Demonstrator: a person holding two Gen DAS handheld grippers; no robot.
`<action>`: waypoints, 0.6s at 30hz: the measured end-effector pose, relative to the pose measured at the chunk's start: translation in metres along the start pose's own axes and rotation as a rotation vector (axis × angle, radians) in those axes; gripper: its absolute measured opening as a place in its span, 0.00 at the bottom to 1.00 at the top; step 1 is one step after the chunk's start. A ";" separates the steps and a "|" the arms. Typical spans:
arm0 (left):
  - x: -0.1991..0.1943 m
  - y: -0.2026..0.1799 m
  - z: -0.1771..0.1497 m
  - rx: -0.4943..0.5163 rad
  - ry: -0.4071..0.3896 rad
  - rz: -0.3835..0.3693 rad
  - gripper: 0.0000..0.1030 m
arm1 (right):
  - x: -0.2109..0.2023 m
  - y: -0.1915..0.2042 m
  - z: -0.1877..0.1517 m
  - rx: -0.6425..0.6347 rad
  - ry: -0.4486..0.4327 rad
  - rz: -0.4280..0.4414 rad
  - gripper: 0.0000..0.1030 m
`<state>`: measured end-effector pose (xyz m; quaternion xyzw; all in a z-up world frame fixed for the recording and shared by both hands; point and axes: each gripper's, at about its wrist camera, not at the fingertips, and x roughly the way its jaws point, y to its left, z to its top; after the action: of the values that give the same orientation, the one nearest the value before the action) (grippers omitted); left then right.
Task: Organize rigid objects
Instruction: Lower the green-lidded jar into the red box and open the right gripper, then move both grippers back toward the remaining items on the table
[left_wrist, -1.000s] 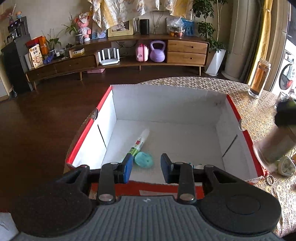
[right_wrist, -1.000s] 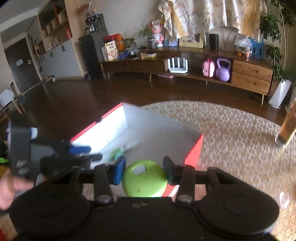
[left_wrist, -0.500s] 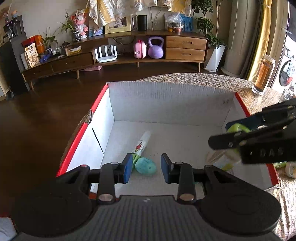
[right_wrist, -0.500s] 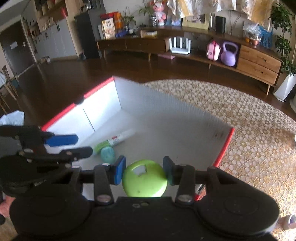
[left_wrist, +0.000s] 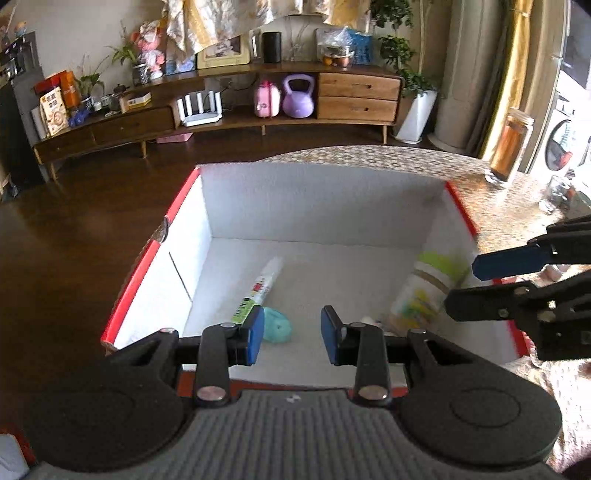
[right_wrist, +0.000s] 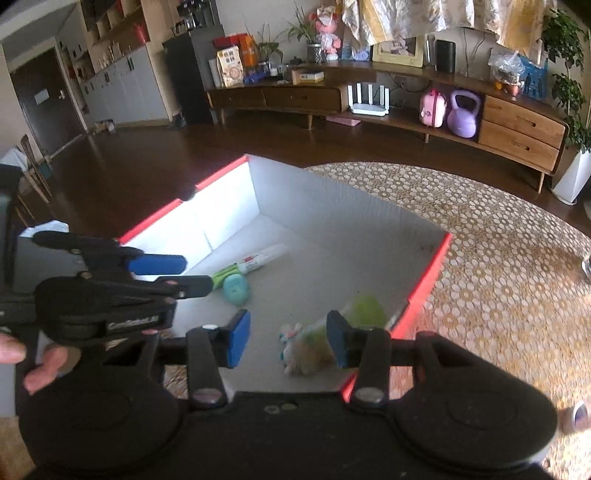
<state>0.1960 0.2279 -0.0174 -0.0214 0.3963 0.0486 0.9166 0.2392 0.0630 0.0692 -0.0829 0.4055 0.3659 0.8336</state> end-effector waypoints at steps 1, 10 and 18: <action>-0.005 -0.003 -0.001 0.006 -0.003 -0.006 0.32 | -0.007 0.001 -0.003 0.003 -0.007 -0.002 0.46; -0.044 -0.046 -0.005 0.054 -0.031 -0.061 0.32 | -0.073 -0.003 -0.032 0.052 -0.076 -0.018 0.52; -0.067 -0.093 -0.016 0.098 -0.057 -0.107 0.49 | -0.125 -0.018 -0.071 0.133 -0.155 -0.041 0.64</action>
<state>0.1481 0.1297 0.0205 0.0039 0.3703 -0.0193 0.9287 0.1572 -0.0490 0.1117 -0.0069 0.3613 0.3264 0.8734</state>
